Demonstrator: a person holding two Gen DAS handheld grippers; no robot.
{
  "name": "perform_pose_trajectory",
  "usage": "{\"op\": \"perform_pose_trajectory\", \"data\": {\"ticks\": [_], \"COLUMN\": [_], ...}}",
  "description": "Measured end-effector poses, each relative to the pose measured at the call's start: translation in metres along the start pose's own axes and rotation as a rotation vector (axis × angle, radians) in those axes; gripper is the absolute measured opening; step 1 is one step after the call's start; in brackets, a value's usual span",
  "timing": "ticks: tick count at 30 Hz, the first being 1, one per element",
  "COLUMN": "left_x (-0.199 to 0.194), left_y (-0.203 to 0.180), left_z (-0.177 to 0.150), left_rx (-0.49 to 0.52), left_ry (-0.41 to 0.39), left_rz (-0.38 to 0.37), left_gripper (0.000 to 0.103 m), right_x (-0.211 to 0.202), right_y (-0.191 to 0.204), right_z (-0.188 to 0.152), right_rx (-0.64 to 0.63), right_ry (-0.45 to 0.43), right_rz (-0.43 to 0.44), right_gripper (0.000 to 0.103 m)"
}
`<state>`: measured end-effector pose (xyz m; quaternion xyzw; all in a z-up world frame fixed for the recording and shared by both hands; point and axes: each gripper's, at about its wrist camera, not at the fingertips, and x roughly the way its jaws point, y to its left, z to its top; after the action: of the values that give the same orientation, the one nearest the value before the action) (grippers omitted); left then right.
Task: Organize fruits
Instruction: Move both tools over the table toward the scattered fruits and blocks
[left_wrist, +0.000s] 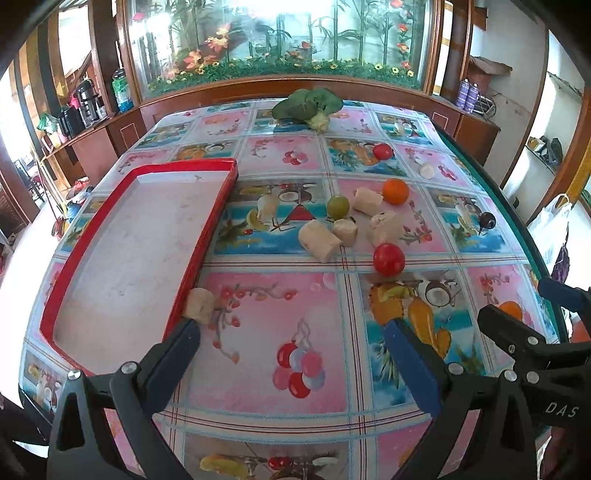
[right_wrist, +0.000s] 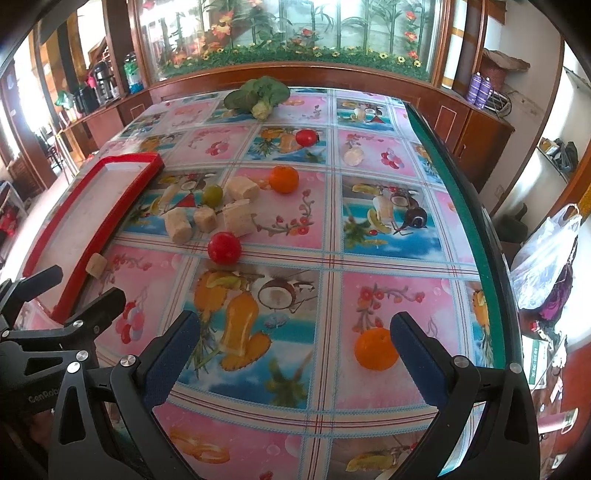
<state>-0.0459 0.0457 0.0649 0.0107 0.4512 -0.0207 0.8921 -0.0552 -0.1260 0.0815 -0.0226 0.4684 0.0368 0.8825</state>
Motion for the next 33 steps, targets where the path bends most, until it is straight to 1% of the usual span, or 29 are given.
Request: {"op": "perform_pose_trajectory", "data": {"ticks": [15,24,29,33], "left_x": [0.011,0.022,0.025,0.024], "left_y": [-0.01,-0.016,-0.023,-0.024], "left_z": [0.007,0.01,0.012,0.015], "left_rx": [0.021,0.021,0.022,0.042], "left_ry": [0.02,0.052,0.06,0.056], "left_rz": [-0.008,-0.026,-0.036,-0.036], "left_gripper": [0.101,0.101,0.101,0.101], "right_x": [0.006,0.009,0.01,0.012], "right_y": [-0.011,-0.037,-0.04,-0.041], "right_z": [0.005,0.01,0.011,0.012], "right_rx": [-0.014,0.027,0.021,0.009], "right_ry": [-0.01,-0.01,-0.012,-0.01], "right_rz": [-0.003,-0.003,0.0,0.004], "right_gripper": [0.103,0.103,0.103,0.103]}}
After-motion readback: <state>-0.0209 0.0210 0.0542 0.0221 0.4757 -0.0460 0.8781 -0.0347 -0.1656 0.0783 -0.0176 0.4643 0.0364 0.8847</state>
